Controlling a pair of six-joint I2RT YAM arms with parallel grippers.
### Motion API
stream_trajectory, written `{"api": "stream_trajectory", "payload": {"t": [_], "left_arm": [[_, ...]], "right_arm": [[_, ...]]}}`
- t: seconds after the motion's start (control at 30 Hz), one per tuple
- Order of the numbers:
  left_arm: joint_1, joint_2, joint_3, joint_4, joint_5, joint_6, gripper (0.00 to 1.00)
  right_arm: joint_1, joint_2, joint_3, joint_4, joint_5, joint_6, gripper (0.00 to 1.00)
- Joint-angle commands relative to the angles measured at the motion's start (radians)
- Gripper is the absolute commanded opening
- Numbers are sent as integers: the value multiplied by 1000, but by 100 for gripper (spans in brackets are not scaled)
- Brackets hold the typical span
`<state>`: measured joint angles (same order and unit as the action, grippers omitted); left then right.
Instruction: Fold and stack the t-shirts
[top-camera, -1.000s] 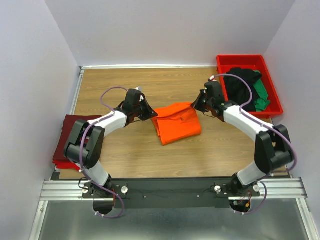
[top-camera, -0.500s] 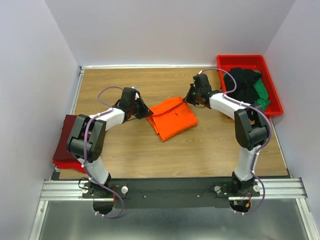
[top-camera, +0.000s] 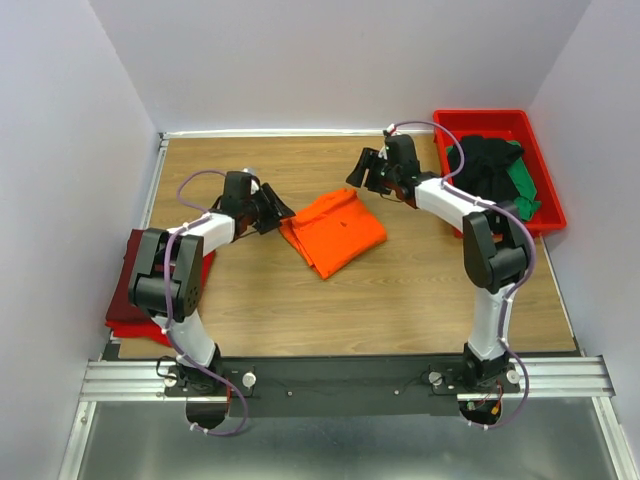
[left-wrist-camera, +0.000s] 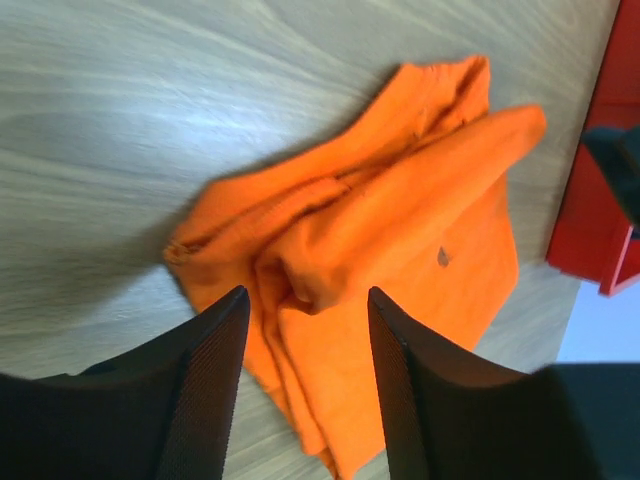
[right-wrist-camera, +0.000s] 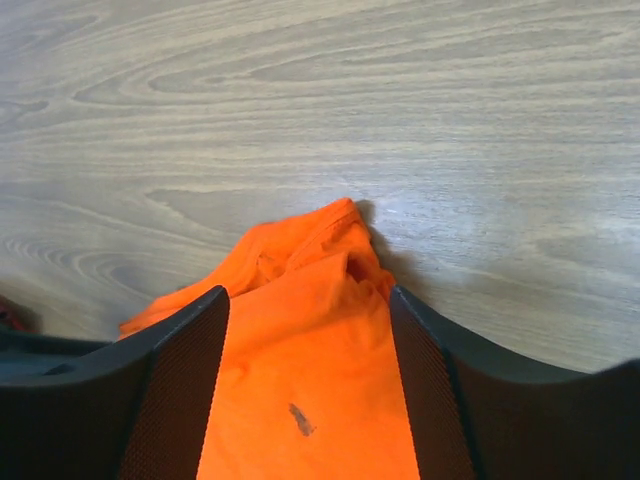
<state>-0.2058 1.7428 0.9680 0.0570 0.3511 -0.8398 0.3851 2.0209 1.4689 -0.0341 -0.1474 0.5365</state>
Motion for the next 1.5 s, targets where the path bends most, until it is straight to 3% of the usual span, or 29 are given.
{"api": "stream_trajectory", "payload": {"t": [0.0,0.13,0.3,0.47,0.57,0.83,1.17,1.37,1.47], "left_arm": [[31,-57,-6,9,-41,27,62],[34,-75,5,-55,-139,8,59],[28,-57,0,-105,-207,-18,39],[17,-14,21,-115,-239,-30,25],[3,44,63,-118,-251,-28,22],[-60,165,155,-131,-256,-21,18],[-150,188,182,-125,-236,-4,18],[-170,204,244,-129,-219,30,19],[-172,181,271,-147,-245,59,34]], "right_arm": [[11,-83,-73,25,-8,-43,73],[73,-152,-150,22,100,-59,74],[124,-133,-179,8,262,-53,73],[135,-94,-173,8,282,-69,73],[159,-88,-203,3,324,-57,72],[187,-125,-358,2,374,-6,71],[205,-454,-650,-75,370,66,70],[205,-608,-590,-141,422,54,71],[205,-568,-500,-148,463,19,73]]}}
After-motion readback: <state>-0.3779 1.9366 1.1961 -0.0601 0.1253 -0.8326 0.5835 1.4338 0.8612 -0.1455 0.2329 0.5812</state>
